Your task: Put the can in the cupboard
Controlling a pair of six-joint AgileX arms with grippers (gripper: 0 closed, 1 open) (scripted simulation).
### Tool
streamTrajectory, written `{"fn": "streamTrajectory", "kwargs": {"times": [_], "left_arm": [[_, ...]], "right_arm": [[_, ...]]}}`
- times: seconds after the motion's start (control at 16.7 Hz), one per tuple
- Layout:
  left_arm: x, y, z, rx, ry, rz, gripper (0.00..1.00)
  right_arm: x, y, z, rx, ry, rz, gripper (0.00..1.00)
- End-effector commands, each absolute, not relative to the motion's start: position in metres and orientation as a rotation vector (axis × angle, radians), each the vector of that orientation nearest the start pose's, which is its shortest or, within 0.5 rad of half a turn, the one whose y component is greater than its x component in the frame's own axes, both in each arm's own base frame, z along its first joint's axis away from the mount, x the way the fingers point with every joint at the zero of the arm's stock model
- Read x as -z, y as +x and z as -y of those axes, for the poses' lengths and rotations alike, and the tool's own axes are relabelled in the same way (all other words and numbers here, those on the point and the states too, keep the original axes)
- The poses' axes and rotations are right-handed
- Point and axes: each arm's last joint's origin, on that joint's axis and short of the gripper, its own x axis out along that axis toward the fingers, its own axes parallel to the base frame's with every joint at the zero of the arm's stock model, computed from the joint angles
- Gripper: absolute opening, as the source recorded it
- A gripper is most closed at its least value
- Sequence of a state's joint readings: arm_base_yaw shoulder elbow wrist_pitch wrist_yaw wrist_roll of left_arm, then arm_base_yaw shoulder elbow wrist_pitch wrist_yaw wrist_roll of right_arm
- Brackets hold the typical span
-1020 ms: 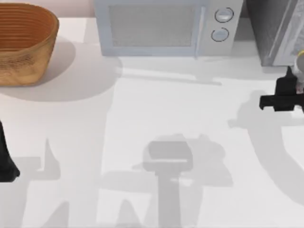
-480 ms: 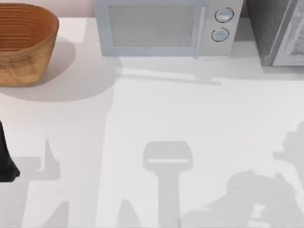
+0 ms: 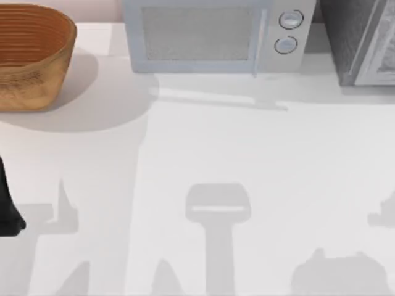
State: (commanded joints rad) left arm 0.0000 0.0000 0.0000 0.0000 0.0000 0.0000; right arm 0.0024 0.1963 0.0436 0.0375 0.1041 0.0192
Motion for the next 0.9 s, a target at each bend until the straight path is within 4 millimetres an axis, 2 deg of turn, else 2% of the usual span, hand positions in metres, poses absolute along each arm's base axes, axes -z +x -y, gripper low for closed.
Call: {"fn": "streamTrajectory", "kwargs": {"times": [0.24, 0.72, 0.9], "left_arm": [[-0.16, 0.106, 0.001, 0.0, 0.0, 0.0, 1.0], [-0.16, 0.106, 0.001, 0.0, 0.0, 0.0, 1.0], [-0.16, 0.106, 0.001, 0.0, 0.0, 0.0, 1.0]], "right_arm": [[-0.162, 0.107, 0.002, 0.027, 0.007, -0.011, 0.0], [-0.161, 0.106, 0.001, 0.002, 0.002, 0.001, 0.0], [-0.175, 0.105, 0.001, 0.004, 0.002, 0.004, 0.0]]}}
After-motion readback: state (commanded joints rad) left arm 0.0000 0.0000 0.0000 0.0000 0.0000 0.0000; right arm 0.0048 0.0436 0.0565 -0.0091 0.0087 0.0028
